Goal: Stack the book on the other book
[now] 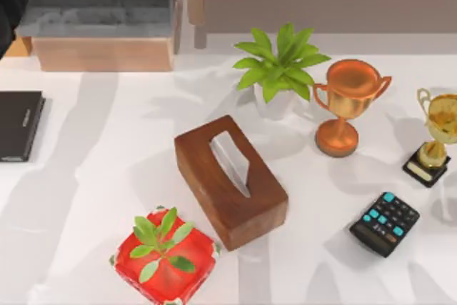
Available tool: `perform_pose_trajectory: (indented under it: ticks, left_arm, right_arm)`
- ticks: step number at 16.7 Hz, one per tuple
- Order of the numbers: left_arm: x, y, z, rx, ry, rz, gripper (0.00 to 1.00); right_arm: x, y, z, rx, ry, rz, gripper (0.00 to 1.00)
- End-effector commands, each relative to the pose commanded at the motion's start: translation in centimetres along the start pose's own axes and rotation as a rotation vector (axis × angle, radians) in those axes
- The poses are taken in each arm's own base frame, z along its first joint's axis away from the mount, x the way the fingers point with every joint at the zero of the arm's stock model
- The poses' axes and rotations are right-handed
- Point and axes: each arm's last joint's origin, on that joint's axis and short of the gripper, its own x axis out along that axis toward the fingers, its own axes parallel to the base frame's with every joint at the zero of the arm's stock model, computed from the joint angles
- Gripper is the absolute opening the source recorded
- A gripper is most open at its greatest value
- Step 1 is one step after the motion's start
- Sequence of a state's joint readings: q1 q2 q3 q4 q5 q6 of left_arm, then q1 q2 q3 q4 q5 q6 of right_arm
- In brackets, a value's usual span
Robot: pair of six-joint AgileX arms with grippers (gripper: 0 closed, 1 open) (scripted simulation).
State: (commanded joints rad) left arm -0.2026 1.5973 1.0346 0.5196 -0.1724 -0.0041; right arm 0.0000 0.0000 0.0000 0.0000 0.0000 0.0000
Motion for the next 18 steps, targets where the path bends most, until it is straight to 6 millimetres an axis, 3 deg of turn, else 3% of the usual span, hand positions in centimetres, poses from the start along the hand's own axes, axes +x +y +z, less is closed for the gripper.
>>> perform_pose_trajectory:
  ticks: [3, 6, 15, 18]
  left_arm:
    - [3.9, -1.5, -1.2, -0.002, -0.014, -0.001, 1.00]
    - [6.2, -2.8, -2.4, -0.006, -0.033, -0.003, 1.00]
    - [7.1, -2.9, -2.9, -0.009, -0.039, 0.000, 1.00]
    - [8.2, -3.1, -2.8, -0.009, -0.041, -0.004, 1.00]
  right_arm:
    - [0.0, 0.0, 0.0, 0.000, 0.000, 0.000, 1.00]
    - [0.0, 0.0, 0.0, 0.000, 0.000, 0.000, 1.00]
    - [0.0, 0.0, 0.0, 0.000, 0.000, 0.000, 1.00]
    - [0.0, 0.0, 0.0, 0.000, 0.000, 0.000, 1.00]
